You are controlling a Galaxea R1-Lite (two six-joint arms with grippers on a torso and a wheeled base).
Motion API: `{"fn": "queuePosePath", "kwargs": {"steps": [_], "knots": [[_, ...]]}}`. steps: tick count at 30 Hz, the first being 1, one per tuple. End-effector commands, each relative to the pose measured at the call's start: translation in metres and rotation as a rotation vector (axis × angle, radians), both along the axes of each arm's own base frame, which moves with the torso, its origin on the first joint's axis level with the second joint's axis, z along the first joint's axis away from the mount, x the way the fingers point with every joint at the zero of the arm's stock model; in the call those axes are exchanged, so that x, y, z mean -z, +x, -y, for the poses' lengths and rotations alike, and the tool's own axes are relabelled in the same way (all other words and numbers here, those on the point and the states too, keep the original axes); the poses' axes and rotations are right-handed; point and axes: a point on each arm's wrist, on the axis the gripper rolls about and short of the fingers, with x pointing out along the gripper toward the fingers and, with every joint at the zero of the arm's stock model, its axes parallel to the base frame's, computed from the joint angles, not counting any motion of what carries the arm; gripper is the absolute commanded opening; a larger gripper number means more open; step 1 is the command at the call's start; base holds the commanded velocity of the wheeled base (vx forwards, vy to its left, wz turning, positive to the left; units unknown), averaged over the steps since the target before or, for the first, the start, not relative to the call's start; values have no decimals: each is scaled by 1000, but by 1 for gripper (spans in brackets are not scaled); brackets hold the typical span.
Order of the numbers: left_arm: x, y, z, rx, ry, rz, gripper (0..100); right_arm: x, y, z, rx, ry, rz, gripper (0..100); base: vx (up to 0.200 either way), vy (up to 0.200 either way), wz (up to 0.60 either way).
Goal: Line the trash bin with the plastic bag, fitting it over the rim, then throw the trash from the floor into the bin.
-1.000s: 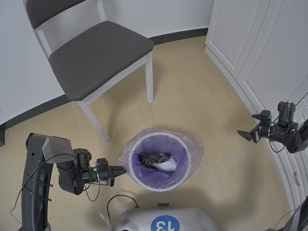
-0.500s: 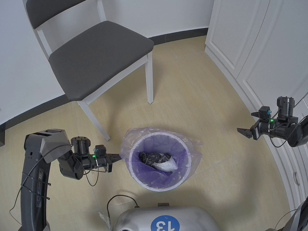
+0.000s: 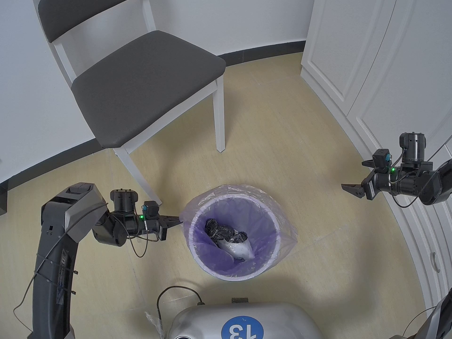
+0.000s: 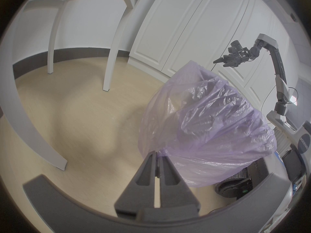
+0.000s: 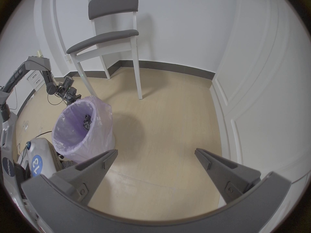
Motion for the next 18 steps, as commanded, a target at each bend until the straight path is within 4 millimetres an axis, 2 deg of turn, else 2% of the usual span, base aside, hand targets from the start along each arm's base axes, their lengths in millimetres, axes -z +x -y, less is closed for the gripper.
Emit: {"fn": "queuePosePath", "kwargs": {"steps": [1,7,18], "knots": [[-3,15,1,6,11,-1,0,11,8,-11,-30,-1,-25,100,0,0,0],[13,22,7,21,12,-2,0,17,17,-16,-45,-3,-33,100,0,0,0],[16,29,26,52,5,16,0,34,30,-19,-51,-3,-59,100,0,0,0]]}}
